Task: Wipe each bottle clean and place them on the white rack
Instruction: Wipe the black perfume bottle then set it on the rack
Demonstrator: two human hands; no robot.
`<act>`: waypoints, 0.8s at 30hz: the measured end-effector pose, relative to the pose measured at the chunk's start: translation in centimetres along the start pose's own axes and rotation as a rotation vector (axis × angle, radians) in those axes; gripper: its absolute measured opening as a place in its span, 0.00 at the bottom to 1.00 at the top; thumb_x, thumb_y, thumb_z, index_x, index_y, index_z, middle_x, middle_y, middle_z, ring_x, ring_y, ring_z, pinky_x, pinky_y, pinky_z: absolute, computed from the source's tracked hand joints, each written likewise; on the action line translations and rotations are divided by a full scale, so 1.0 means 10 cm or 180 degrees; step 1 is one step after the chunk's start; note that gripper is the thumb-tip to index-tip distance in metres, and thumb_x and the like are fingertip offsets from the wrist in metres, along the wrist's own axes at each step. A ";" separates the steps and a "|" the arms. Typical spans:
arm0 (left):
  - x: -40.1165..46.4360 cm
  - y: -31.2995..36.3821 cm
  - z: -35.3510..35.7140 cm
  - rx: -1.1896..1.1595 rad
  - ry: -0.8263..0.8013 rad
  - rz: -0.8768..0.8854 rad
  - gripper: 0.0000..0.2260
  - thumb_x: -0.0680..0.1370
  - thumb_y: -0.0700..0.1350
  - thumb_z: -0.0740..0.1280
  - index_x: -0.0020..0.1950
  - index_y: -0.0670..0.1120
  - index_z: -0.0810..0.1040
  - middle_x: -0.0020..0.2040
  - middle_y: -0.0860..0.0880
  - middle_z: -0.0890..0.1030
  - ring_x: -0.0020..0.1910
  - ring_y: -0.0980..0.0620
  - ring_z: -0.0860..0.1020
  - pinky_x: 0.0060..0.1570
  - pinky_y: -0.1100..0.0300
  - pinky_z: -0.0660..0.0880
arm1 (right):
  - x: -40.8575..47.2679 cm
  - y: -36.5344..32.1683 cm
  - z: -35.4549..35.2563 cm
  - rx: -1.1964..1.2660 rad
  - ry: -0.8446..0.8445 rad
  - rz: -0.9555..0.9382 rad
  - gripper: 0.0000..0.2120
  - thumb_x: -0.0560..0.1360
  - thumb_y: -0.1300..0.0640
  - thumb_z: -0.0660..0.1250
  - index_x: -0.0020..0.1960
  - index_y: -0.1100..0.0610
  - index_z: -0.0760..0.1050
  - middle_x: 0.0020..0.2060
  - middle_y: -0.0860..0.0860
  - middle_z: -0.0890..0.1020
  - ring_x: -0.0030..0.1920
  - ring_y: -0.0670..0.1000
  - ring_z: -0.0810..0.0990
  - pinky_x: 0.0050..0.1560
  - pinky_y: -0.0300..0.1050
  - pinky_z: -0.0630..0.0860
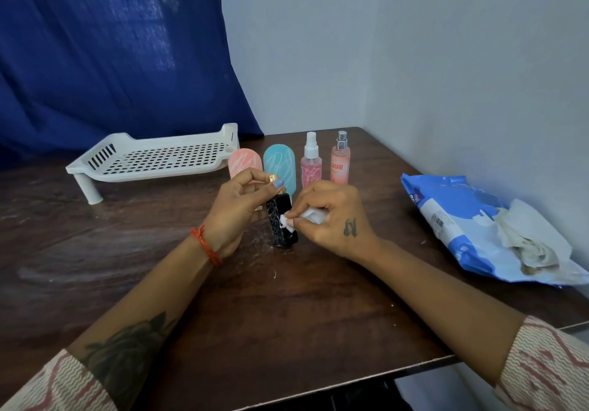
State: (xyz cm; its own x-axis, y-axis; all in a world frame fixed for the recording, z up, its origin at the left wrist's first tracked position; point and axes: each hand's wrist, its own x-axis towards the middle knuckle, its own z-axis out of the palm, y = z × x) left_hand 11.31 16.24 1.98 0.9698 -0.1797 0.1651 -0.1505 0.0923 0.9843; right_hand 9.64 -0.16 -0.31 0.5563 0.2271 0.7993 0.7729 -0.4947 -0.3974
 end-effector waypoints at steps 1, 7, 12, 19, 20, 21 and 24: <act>0.00 0.00 0.00 -0.0001 0.0009 0.0004 0.04 0.73 0.42 0.69 0.45 0.44 0.75 0.41 0.49 0.83 0.40 0.56 0.82 0.41 0.60 0.79 | 0.00 0.00 0.00 -0.0052 0.0030 0.0020 0.04 0.63 0.66 0.75 0.37 0.60 0.83 0.35 0.52 0.83 0.35 0.46 0.79 0.37 0.44 0.77; 0.02 0.00 -0.01 0.0049 0.0017 0.0049 0.07 0.73 0.42 0.70 0.48 0.42 0.76 0.45 0.46 0.83 0.44 0.53 0.82 0.47 0.55 0.79 | 0.01 -0.03 0.01 0.0011 0.0055 -0.0017 0.04 0.66 0.64 0.75 0.40 0.59 0.83 0.36 0.51 0.83 0.37 0.45 0.79 0.39 0.42 0.77; 0.01 0.00 -0.01 0.0048 -0.0002 0.0079 0.03 0.74 0.41 0.69 0.44 0.45 0.76 0.41 0.48 0.83 0.40 0.57 0.82 0.38 0.62 0.79 | -0.01 0.01 0.00 0.0008 -0.0144 0.0030 0.04 0.62 0.65 0.76 0.35 0.60 0.83 0.33 0.50 0.82 0.33 0.44 0.78 0.34 0.38 0.75; 0.01 0.00 -0.01 0.0009 0.0031 0.0025 0.03 0.74 0.41 0.69 0.45 0.45 0.76 0.42 0.48 0.83 0.41 0.56 0.83 0.40 0.60 0.80 | 0.01 -0.02 -0.01 -0.0130 0.0083 -0.0027 0.04 0.65 0.64 0.76 0.39 0.59 0.83 0.35 0.50 0.82 0.36 0.44 0.78 0.37 0.36 0.75; 0.01 0.00 -0.01 0.0012 0.0031 0.0020 0.04 0.74 0.42 0.69 0.45 0.45 0.76 0.42 0.48 0.83 0.41 0.55 0.82 0.42 0.59 0.80 | 0.00 -0.03 0.00 -0.0095 0.0023 -0.0066 0.04 0.64 0.64 0.76 0.39 0.59 0.83 0.35 0.51 0.82 0.36 0.44 0.78 0.37 0.36 0.75; 0.01 0.00 -0.01 0.0021 0.0030 0.0018 0.04 0.74 0.42 0.69 0.45 0.45 0.76 0.43 0.48 0.83 0.42 0.55 0.82 0.43 0.58 0.79 | -0.01 -0.04 0.01 -0.0067 -0.0063 -0.0106 0.05 0.64 0.64 0.76 0.39 0.59 0.83 0.35 0.51 0.82 0.35 0.44 0.78 0.37 0.36 0.75; 0.01 0.00 -0.03 0.0053 0.0026 0.0014 0.03 0.74 0.42 0.69 0.45 0.45 0.75 0.43 0.48 0.83 0.42 0.57 0.82 0.43 0.59 0.79 | -0.02 -0.04 0.00 -0.0029 -0.0335 -0.0134 0.05 0.63 0.66 0.76 0.36 0.59 0.83 0.34 0.50 0.82 0.34 0.44 0.77 0.35 0.36 0.74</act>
State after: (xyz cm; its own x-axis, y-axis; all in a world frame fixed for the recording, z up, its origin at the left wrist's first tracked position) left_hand 11.46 16.48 2.01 0.9706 -0.1713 0.1691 -0.1579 0.0768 0.9845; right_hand 9.23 0.00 -0.37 0.5529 0.3345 0.7632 0.7937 -0.4902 -0.3601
